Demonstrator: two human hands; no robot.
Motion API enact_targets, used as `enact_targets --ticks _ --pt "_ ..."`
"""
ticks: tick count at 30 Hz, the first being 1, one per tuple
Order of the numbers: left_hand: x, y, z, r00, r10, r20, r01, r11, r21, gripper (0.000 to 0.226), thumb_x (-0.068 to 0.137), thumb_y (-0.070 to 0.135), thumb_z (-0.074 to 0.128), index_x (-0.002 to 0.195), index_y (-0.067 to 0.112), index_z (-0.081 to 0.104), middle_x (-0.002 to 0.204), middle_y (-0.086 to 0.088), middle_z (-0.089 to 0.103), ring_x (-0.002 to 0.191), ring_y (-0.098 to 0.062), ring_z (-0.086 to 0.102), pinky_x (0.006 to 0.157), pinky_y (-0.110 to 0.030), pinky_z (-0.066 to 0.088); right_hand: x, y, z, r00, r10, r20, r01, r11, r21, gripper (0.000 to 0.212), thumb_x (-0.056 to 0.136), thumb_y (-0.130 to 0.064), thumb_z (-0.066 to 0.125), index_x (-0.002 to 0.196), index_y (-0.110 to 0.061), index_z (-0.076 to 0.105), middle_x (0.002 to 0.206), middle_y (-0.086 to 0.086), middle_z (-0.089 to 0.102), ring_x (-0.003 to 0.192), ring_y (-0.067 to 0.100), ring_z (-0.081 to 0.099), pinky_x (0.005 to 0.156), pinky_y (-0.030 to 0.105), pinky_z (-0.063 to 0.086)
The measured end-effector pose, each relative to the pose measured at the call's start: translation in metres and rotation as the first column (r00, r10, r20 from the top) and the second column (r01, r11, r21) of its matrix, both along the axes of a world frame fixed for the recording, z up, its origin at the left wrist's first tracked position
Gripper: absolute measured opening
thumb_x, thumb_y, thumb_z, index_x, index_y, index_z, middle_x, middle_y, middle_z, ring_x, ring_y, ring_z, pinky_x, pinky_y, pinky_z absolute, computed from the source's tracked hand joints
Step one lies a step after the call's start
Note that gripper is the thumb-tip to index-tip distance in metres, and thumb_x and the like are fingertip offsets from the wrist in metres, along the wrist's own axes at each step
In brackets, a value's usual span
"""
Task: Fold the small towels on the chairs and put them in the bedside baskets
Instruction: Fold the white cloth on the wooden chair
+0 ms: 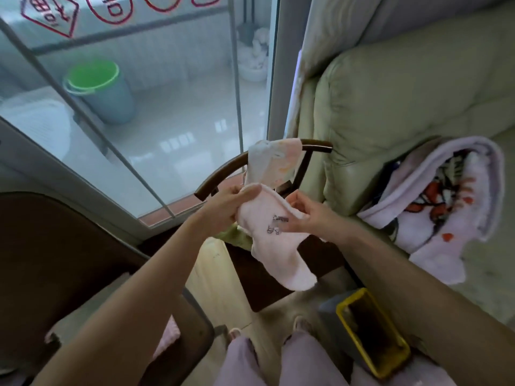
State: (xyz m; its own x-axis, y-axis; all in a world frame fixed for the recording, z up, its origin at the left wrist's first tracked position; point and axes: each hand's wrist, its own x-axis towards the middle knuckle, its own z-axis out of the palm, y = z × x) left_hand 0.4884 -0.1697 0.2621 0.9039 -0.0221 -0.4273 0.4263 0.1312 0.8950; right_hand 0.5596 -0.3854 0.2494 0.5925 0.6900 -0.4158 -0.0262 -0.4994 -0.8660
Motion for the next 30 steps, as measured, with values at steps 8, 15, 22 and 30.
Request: enact_targets --ticks 8,15,22,30 --pt "-0.006 -0.037 0.005 0.861 0.508 -0.024 -0.505 0.859 0.089 0.062 0.071 0.061 0.074 0.091 0.003 0.073 0.087 -0.02 0.068 0.079 -0.029 0.063 0.081 -0.05 0.054 0.03 -0.042 0.016 0.947 -0.315 0.055 0.294 0.925 0.239 0.013 0.092 -0.014 0.064 0.086 -0.004 0.066 0.074 0.002 0.062 0.062 0.006 0.056 0.056 0.019 0.043" --pt "-0.02 -0.076 -0.006 0.779 0.625 0.039 -0.62 0.761 0.191 0.031 0.094 0.039 0.058 0.095 0.011 0.073 0.087 -0.01 0.067 0.079 -0.024 0.064 0.077 -0.042 0.055 0.054 -0.06 0.0 0.931 -0.345 0.119 0.322 0.931 0.174 0.011 0.09 -0.012 0.065 0.082 -0.015 0.071 0.075 0.001 0.066 0.066 0.009 0.058 0.056 0.022 0.046" --pt "-0.04 -0.074 -0.042 0.754 0.639 -0.154 -0.561 0.747 0.356 0.037 0.089 0.048 0.062 0.1 0.014 0.07 0.105 -0.009 0.065 0.1 -0.026 0.063 0.093 -0.041 0.053 0.056 -0.068 -0.007 0.942 -0.318 0.109 0.309 0.947 0.086 0.013 0.087 -0.018 0.071 0.08 -0.007 0.07 0.067 -0.003 0.06 0.06 0.006 0.054 0.049 0.013 0.043" --pt "-0.055 -0.067 -0.074 0.711 0.655 -0.255 -0.531 0.738 0.416 0.039 0.094 0.041 0.057 0.114 0.009 0.066 0.112 -0.011 0.064 0.102 -0.026 0.062 0.09 -0.039 0.052 0.041 -0.062 -0.04 0.977 -0.201 0.068 0.205 0.977 -0.057 0.025 0.095 -0.022 0.06 0.094 0.001 0.068 0.082 0.008 0.061 0.075 0.017 0.057 0.058 0.02 0.046"
